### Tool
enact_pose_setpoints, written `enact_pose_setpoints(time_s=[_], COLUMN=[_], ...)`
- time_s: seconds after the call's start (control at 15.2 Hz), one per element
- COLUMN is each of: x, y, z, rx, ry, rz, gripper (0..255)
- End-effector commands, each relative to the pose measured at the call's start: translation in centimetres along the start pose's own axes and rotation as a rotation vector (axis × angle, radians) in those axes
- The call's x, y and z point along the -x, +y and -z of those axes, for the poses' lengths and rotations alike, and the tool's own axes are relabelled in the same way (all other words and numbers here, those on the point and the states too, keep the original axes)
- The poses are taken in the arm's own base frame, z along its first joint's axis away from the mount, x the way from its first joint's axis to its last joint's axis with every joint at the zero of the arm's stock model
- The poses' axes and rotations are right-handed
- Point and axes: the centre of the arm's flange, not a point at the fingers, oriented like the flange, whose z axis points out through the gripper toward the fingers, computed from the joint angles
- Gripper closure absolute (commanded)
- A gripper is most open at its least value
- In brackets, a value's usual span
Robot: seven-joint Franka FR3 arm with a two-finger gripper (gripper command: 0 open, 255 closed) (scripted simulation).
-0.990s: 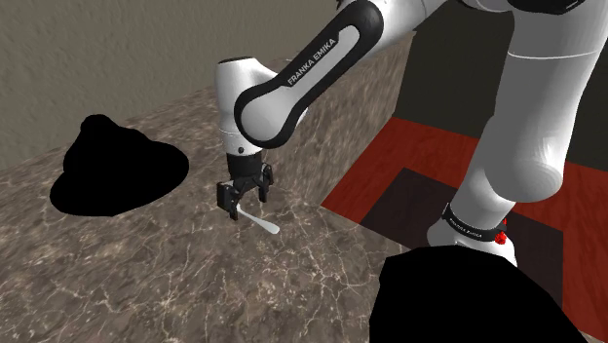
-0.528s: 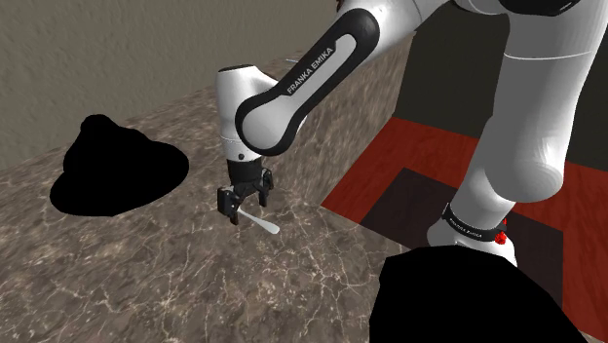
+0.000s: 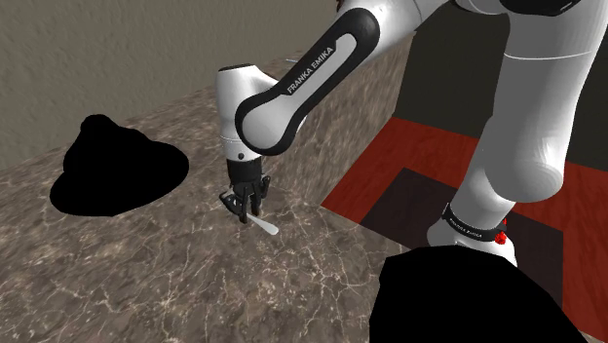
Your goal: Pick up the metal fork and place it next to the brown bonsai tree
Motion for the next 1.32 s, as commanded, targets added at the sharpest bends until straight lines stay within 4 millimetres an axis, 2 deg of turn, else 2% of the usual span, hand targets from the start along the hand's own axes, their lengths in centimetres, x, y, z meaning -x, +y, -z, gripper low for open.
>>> enact_pose_setpoints(time_s=[0.0,0.26,1.25], x=[0.0,0.0,0.8], y=[0.1,0.1,-1.6], z=[-0.1,-0.1,7.6], rx=[0.001,0.001,0.001], ry=[-0.002,-0.002,-0.002], rz=[-0.001,-0.001,-0.001], gripper=[255,255,255])
